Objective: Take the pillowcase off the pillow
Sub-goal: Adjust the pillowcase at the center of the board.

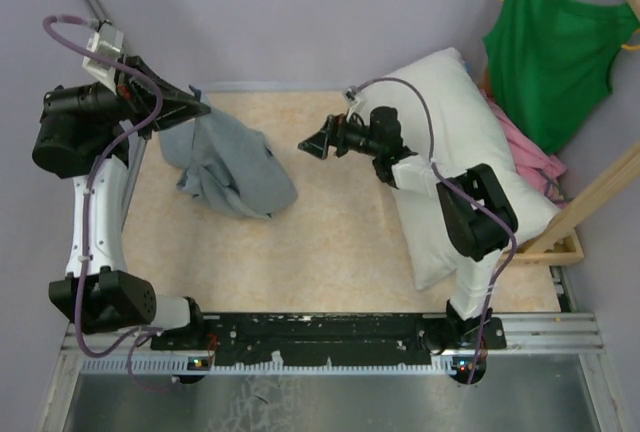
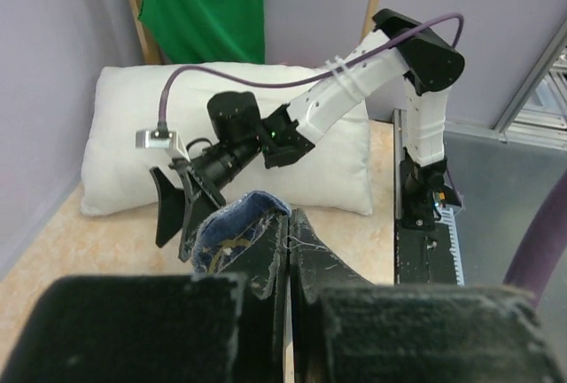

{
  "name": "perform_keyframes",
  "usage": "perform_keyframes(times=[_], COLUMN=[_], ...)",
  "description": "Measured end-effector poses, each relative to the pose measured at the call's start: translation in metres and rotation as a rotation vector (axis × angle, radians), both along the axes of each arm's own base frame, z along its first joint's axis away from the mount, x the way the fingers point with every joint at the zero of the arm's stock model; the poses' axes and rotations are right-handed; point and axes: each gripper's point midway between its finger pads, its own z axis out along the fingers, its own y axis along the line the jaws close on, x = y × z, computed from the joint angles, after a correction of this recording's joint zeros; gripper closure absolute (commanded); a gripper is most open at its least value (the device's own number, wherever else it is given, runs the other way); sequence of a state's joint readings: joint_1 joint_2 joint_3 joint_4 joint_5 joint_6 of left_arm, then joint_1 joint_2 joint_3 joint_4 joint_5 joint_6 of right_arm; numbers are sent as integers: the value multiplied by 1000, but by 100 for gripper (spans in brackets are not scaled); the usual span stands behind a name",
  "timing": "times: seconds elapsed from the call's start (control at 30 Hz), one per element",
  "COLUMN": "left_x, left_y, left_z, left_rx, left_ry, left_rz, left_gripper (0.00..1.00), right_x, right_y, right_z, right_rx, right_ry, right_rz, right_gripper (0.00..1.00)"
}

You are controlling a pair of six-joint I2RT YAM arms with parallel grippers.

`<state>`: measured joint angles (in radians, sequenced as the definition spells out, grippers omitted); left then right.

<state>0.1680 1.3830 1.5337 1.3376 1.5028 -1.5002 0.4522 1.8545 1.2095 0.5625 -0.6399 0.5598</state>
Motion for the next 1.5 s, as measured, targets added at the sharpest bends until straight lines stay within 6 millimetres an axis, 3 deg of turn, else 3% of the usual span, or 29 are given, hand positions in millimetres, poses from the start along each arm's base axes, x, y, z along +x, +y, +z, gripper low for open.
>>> perform_keyframes(times=[0.1,0.33,0.43,0.6,0.67,0.7,0.77,0.8,0.83,1.0,1.07,1.17,1.2,1.23,1.27,1.3,1.37,1.5], left_x=[-14,-35,-41,-37,-33,-31,-28,-27,-25,-10,2,27,38,47,55,59,64,68], left_y=[-3,-10,-11,-11,-11,-11,-10,-10,-10,-7,-5,-1,-1,-1,-2,-4,-11,-18], left_z=[4,7,7,-2,-4,-4,-5,-5,-6,-9,-6,15,26,34,39,40,34,7], left_rx=[22,21,8,-28,-39,-45,-53,-55,-56,-54,-57,-84,-99,-111,-117,-118,-110,-95], left_ry=[-25,-7,44,168,199,210,229,235,240,198,175,138,133,123,113,114,129,206], left_rz=[-7,-39,-46,-54,-56,-58,-60,-60,-60,-48,-32,7,25,40,53,54,34,-13], left_gripper=[100,100,100,100,100,100,100,100,100,100,100,100,100,100,100,100,100,100], right_x=[-5,-25,-50,-117,-140,-148,-159,-160,-159,-132,-110,-75,-66,-56,-48,-42,-43,-66], right_y=[6,32,51,89,99,102,106,106,106,90,73,31,15,0,-9,-13,-8,25], right_z=[-32,-58,-62,-41,-36,-35,-32,-30,-28,-4,21,76,95,112,124,134,141,126], right_rx=[5,68,75,131,145,151,158,159,161,160,168,186,191,188,182,167,137,117], right_ry=[16,-4,-11,-104,-125,-132,-135,-139,-131,-131,-163,-255,-291,-328,-357,-392,-456,-500], right_rz=[27,191,290,531,606,634,672,681,682,588,496,328,272,210,160,125,116,284], right_gripper=[1,1,1,4,17,30,69,91,100,100,100,100,77,39,11,2,1,1])
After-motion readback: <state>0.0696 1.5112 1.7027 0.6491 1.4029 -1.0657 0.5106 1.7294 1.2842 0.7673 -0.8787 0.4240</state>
